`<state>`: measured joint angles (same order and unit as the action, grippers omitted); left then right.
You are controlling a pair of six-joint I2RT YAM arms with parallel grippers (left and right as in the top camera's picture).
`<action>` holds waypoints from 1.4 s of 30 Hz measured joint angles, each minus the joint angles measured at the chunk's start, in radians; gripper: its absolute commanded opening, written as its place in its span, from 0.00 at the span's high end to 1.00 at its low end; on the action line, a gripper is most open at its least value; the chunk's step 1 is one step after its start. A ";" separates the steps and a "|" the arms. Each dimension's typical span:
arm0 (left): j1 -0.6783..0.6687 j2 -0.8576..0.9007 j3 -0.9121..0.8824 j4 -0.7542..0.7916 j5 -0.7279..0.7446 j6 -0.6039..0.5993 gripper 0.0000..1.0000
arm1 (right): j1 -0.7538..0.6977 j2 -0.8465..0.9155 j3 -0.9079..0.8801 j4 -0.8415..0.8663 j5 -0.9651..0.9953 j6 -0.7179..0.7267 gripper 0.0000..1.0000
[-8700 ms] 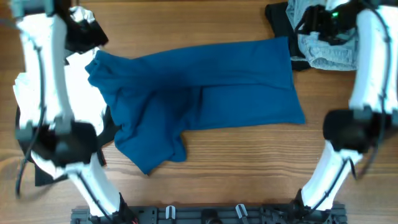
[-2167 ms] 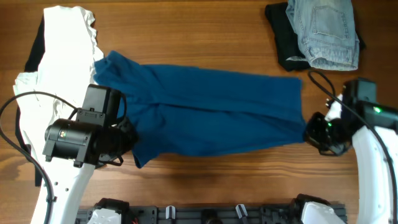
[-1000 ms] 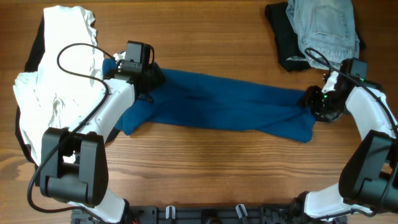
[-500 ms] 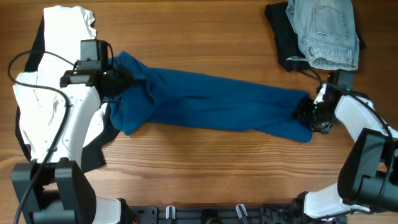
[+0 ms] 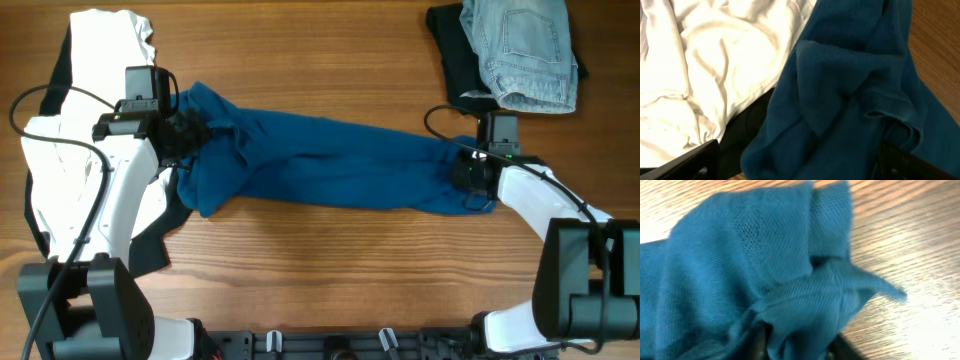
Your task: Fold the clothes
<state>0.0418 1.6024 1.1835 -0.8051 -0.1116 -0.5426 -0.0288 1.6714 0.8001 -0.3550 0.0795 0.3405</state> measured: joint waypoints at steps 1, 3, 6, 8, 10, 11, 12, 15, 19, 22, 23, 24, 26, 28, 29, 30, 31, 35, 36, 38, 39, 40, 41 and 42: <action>0.000 0.000 0.000 0.000 0.000 0.000 0.00 | 0.002 0.000 0.003 -0.005 -0.006 0.010 0.96; 0.000 0.000 0.000 0.000 -0.004 0.001 0.00 | -0.013 0.000 0.016 -0.034 -0.033 0.014 0.96; 0.000 0.000 0.000 -0.011 -0.008 0.005 0.00 | -0.068 0.009 0.052 -0.116 -0.082 -0.013 0.96; 0.002 0.000 0.000 -0.018 -0.012 0.007 0.00 | -0.136 0.023 0.101 -0.202 -0.127 -0.071 0.96; 0.008 0.000 0.000 -0.026 -0.012 0.007 0.00 | -0.224 0.035 0.202 -0.332 -0.159 -0.108 0.96; 0.013 0.000 0.000 -0.030 -0.013 0.007 0.00 | -0.249 0.035 0.238 -0.366 -0.175 -0.124 0.96; 0.014 0.000 0.000 -0.035 -0.014 0.007 0.00 | -0.275 0.036 0.272 -0.390 -0.187 -0.140 0.96; 0.023 0.000 0.000 -0.069 -0.016 0.007 0.00 | -0.366 0.038 0.417 -0.494 -0.213 -0.210 0.96; 0.023 0.000 0.000 -0.086 -0.019 0.007 0.00 | -0.382 0.038 0.509 -0.570 -0.225 -0.263 0.96; 0.023 0.000 0.000 -0.089 -0.019 0.007 0.00 | -0.307 0.038 0.538 -0.618 -0.245 -0.287 0.96; 0.023 0.000 0.000 -0.089 -0.019 0.007 0.00 | -0.278 0.038 0.539 -0.626 -0.248 -0.290 0.96; 0.023 0.000 0.000 -0.089 -0.019 0.007 0.00 | -0.236 0.038 0.540 -0.634 -0.253 -0.293 0.96; 0.023 0.000 0.000 -0.090 -0.019 0.007 0.00 | -0.142 0.038 0.540 -0.636 -0.261 -0.289 0.96; 0.023 0.000 0.000 -0.089 -0.019 0.007 0.00 | -0.042 0.038 0.540 -0.622 -0.263 -0.273 0.96; 0.023 0.000 0.000 -0.090 -0.019 0.007 0.00 | 0.027 0.038 0.540 -0.593 -0.265 -0.254 0.96; 0.023 0.000 0.000 -0.089 -0.019 0.007 0.00 | 0.065 0.038 0.540 -0.574 -0.267 -0.243 0.96; 0.023 0.000 0.000 -0.089 -0.019 0.007 0.00 | 0.114 0.038 0.540 -0.547 -0.270 -0.226 0.96; 0.023 0.000 0.000 -0.089 -0.019 0.007 0.00 | 0.260 0.039 0.539 -0.451 -0.270 -0.157 0.94; 0.023 0.000 0.000 -0.090 -0.019 0.007 0.00 | 0.288 0.043 0.539 -0.435 -0.270 -0.146 0.88; 0.023 0.000 0.000 -0.089 -0.019 0.007 0.00 | 0.331 0.059 0.539 -0.410 -0.272 -0.121 0.74; 0.023 0.000 0.000 -0.090 -0.019 0.007 0.00 | 0.349 0.074 0.539 -0.389 -0.275 -0.110 0.74; 0.023 0.000 0.000 -0.089 -0.019 0.007 0.00 | 0.363 0.094 0.539 -0.370 -0.282 -0.105 0.73; 0.023 0.000 0.000 -0.090 -0.019 0.007 0.00 | 0.374 0.114 0.539 -0.340 -0.293 -0.095 0.62; 0.023 0.000 0.000 -0.089 -0.019 0.007 0.00 | 0.385 0.135 0.539 -0.309 -0.311 -0.092 0.46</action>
<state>0.0650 1.6024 1.1839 -0.8940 -0.1310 -0.5354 0.3561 1.8065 1.3396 -0.6640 -0.2314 0.2489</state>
